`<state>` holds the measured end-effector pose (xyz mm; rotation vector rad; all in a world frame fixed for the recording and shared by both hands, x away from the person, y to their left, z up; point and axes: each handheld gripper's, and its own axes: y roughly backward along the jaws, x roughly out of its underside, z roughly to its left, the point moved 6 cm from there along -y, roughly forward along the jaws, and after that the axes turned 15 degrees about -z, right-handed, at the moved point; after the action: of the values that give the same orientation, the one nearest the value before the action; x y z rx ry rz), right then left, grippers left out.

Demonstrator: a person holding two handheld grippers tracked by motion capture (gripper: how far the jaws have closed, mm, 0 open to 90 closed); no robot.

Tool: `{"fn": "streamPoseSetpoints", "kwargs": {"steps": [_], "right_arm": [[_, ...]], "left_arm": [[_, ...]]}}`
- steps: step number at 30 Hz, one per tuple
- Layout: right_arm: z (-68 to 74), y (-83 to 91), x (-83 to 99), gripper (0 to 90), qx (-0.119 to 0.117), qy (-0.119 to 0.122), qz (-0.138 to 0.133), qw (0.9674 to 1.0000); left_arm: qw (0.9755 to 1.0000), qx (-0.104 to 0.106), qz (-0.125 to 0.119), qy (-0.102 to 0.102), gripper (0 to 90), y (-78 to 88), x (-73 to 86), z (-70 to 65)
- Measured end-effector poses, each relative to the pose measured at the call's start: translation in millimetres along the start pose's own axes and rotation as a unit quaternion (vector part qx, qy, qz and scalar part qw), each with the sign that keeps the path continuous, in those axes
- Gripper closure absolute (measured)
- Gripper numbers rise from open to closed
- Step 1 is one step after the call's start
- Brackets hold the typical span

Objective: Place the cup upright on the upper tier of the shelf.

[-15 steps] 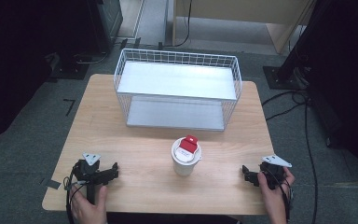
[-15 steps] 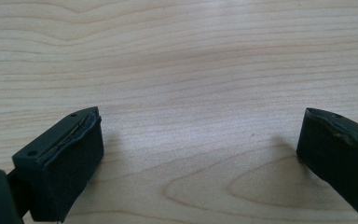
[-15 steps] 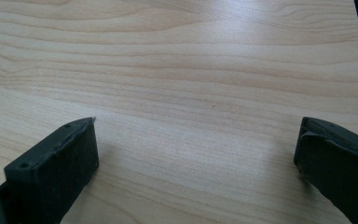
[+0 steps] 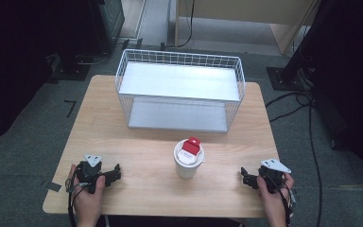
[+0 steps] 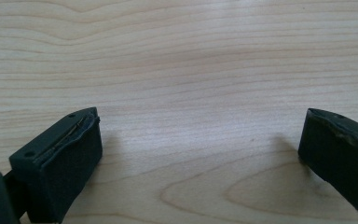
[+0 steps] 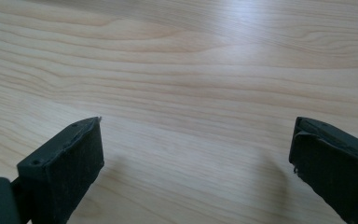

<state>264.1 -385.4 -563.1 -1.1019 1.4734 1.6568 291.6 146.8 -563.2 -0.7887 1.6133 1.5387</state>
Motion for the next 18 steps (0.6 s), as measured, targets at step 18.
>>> {"fn": "streamPoseSetpoints", "kwargs": {"steps": [18], "right_arm": [[71.8,-6.1,-14.5,3.2,-0.091,0.002,-0.013,0.9958]], "left_arm": [[1.0,0.007,-0.001,-0.004,0.0,-0.7,-0.4,-4.8]]}}
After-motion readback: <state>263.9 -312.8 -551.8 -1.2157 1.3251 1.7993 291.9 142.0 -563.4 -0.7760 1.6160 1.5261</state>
